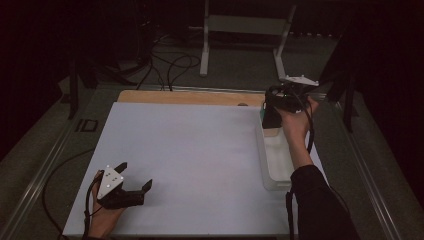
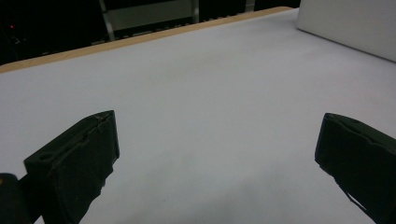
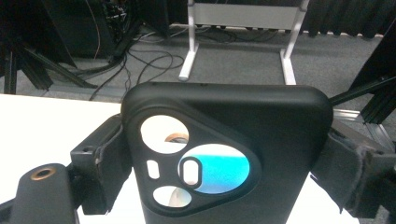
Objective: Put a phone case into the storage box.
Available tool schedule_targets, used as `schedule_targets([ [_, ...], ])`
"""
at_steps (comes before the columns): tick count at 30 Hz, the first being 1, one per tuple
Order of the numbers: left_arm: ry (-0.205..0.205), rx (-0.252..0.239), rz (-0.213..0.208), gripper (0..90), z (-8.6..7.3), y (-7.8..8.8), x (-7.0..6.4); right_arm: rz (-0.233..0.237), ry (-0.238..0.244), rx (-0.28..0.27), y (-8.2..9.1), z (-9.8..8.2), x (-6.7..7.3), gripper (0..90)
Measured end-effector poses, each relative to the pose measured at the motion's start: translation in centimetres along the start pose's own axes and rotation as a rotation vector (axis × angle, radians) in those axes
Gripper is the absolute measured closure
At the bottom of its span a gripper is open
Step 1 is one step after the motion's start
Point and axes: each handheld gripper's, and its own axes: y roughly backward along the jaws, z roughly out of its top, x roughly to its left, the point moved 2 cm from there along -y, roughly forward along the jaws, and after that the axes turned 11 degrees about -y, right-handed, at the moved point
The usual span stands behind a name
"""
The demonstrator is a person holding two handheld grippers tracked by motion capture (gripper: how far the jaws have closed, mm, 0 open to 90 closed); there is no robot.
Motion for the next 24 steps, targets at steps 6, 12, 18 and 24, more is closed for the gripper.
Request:
schedule_targets([
  [6,0.001,0.001,0.000,0.2,0.0,0.0,0.0,-0.009,0.005,0.014,-0.6,-0.5,0.0,13.6],
  [12,0.002,0.000,0.002,0.2,0.0,0.0,0.1,-0.011,0.006,0.035,-1.2,-1.4,-0.3,13.5],
  [18,0.001,0.000,0.003,0.2,0.0,0.1,0.1,-0.024,0.014,0.056,-1.9,-2.0,-0.3,13.4],
  [24,0.004,-0.001,0.006,0.2,-0.1,0.2,0.1,-0.040,0.022,0.069,-2.7,-2.6,-0.2,13.3],
])
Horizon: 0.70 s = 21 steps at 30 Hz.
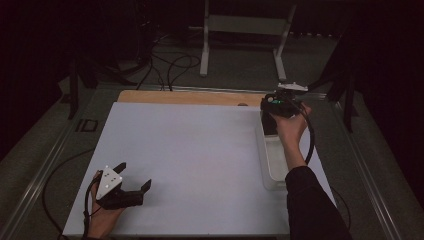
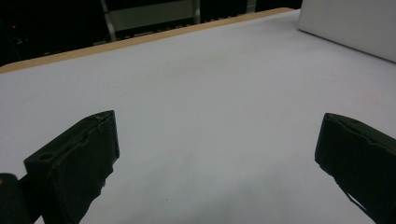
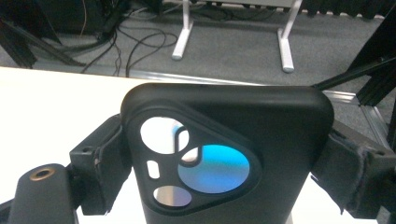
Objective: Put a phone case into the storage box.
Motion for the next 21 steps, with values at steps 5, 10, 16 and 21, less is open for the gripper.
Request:
schedule_targets([
  [5,-0.001,0.003,0.000,0.2,0.0,-0.1,0.0,-0.008,-0.025,0.024,-0.7,-1.1,-0.6,13.2],
  [10,-0.003,0.007,-0.004,0.2,0.0,-0.2,-0.1,-0.022,-0.026,0.052,-1.4,-1.8,-1.0,13.2],
  [16,-0.004,0.007,-0.004,0.2,0.0,-0.2,-0.1,-0.021,-0.019,0.051,-1.8,-1.9,-0.7,13.1],
  [21,-0.002,0.007,-0.003,0.2,0.0,-0.2,-0.1,-0.032,-0.007,0.033,-2.1,-1.8,-0.5,13.0],
])
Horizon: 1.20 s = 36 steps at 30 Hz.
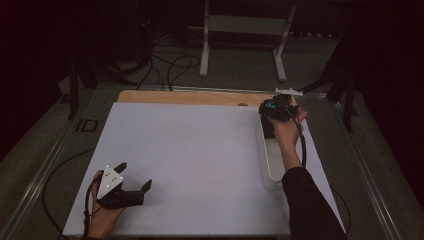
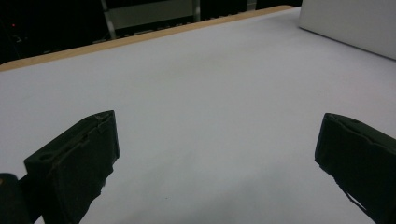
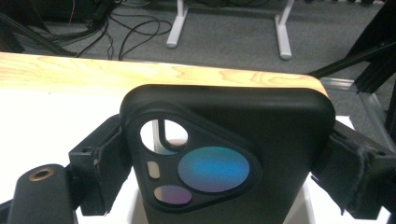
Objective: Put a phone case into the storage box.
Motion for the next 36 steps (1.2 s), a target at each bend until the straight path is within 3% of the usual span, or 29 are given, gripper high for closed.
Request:
schedule_targets([
  [12,-0.002,0.003,-0.001,0.2,0.0,0.0,0.0,-0.001,0.014,-0.016,-0.5,0.0,0.1,12.3],
  [17,0.000,0.003,-0.003,0.2,0.0,0.0,0.0,0.031,-0.017,0.008,-0.6,0.1,-0.1,8.6],
  [20,0.002,0.001,-0.004,0.3,0.0,0.0,0.0,0.038,-0.031,-0.013,-0.3,0.4,-0.3,7.4],
  [27,-0.002,0.005,-0.006,0.3,0.0,0.0,-0.1,0.072,-0.012,-0.025,0.2,0.8,-0.3,7.3],
  [36,0.000,0.006,-0.008,0.2,0.0,-0.1,-0.1,0.081,0.002,-0.030,0.9,0.6,-0.3,7.4],
])
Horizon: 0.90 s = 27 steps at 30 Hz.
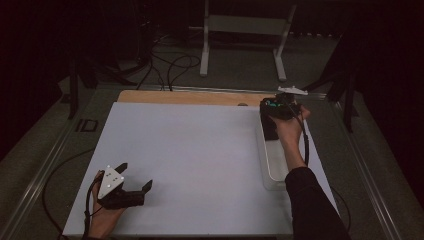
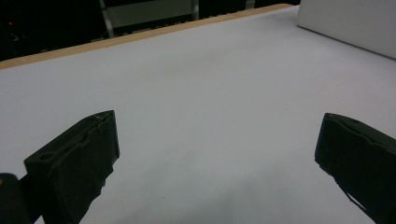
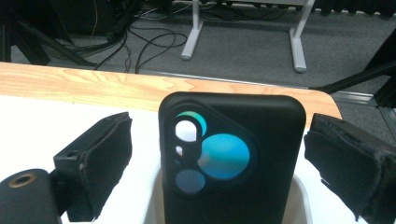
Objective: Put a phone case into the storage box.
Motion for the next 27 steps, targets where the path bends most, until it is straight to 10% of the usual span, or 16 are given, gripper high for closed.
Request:
schedule_targets([
  [14,0.001,0.001,-0.004,0.2,0.0,0.0,0.0,0.093,0.081,0.035,3.5,-1.8,0.8,7.4],
  [27,0.007,-0.005,-0.006,0.2,0.2,0.1,0.1,0.240,0.132,-0.017,10.0,-6.4,1.8,7.8],
])
